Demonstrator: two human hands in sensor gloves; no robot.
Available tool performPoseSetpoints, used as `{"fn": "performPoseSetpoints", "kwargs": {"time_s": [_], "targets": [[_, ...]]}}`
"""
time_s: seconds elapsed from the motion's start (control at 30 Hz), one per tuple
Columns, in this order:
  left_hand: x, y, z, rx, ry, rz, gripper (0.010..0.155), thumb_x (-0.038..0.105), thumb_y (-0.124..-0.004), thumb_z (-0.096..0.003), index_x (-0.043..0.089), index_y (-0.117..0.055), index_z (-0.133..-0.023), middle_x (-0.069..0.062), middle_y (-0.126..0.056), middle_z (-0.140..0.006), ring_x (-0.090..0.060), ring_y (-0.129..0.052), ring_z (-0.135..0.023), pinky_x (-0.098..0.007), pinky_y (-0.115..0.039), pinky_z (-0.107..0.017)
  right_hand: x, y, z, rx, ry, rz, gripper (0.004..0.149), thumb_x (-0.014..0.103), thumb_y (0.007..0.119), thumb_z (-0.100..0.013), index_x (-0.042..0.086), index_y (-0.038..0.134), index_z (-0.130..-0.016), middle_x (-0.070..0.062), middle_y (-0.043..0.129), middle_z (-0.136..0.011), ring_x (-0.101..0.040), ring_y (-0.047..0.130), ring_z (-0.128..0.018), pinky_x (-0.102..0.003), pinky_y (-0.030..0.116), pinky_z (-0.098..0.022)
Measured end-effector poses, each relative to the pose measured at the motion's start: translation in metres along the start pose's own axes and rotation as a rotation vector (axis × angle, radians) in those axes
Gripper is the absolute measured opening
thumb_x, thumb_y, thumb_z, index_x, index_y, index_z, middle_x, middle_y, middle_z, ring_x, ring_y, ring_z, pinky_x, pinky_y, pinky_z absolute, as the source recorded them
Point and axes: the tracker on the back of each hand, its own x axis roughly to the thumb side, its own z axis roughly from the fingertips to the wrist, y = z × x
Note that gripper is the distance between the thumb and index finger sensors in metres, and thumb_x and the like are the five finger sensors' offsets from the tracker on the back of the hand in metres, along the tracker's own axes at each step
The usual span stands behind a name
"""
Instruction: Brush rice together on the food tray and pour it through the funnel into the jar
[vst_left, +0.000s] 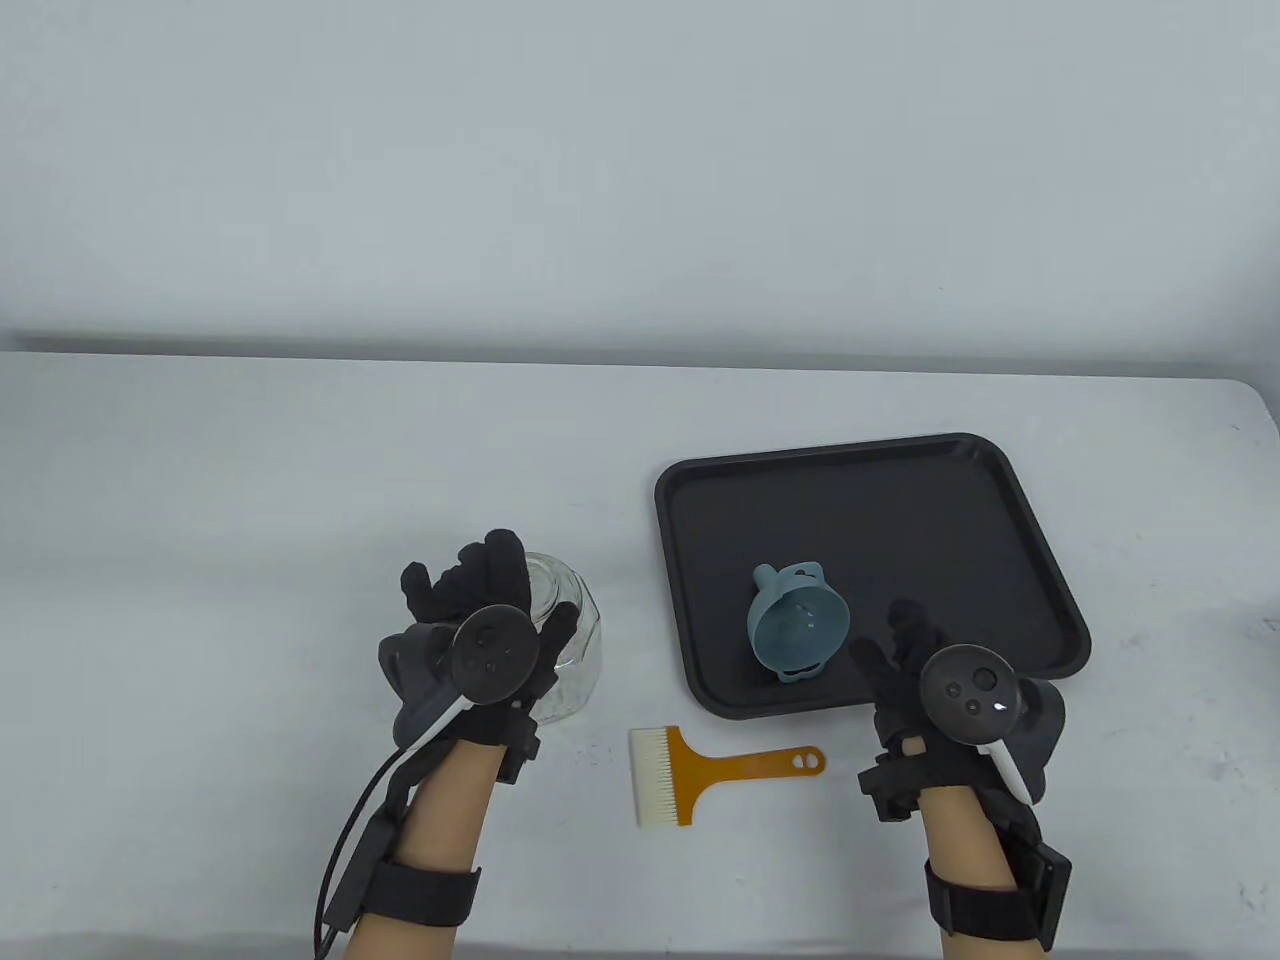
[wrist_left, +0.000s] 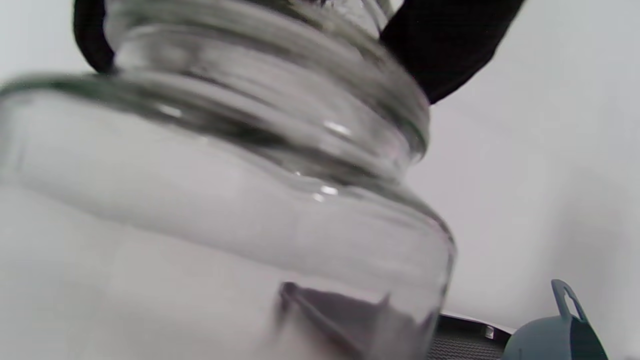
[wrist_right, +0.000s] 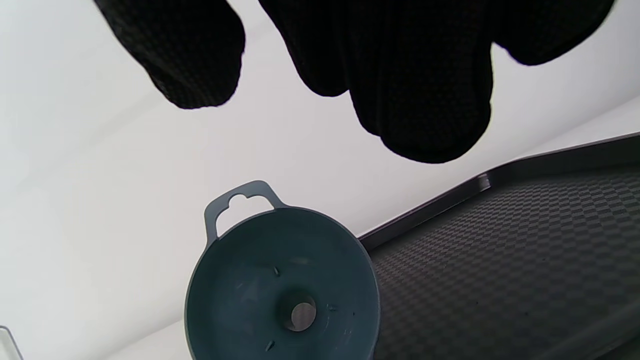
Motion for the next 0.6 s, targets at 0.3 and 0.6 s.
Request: {"fn": "performPoseSetpoints", "kwargs": {"time_s": [0.3,0.6], "targets": [[0.011,0.003,0.033,0.095,-0.159,-0.123,0.092,0.049,-0.071,-0.0533,-0.009,-0.031,-0.112,-0.048,-0.034,-0.107,-0.077,-0.042,-0.092,-0.087,-0.017,-0.059,0.027,0.011,0.008,0.065,-0.199,0.158,0.083,0.052,0.07,-0.05,0.004,0.034,-0.107,-0.036,0.042,-0.106,-0.066,0.049,-0.092,-0.081,0.034,-0.054],[0.03,-0.005,0.065,0.035,-0.298,-0.187,0.096,0.056,-0.065,-0.0537,-0.005,-0.022,-0.114,-0.044,-0.02,-0.112,-0.079,-0.023,-0.097,-0.088,-0.007,-0.056,0.063,0.034,0.024,0.137,-0.424,0.365,0.089,0.06,0.065,-0.05,0.009,0.021,-0.108,-0.033,0.023,-0.111,-0.066,0.026,-0.099,-0.084,0.019,-0.053]]}}
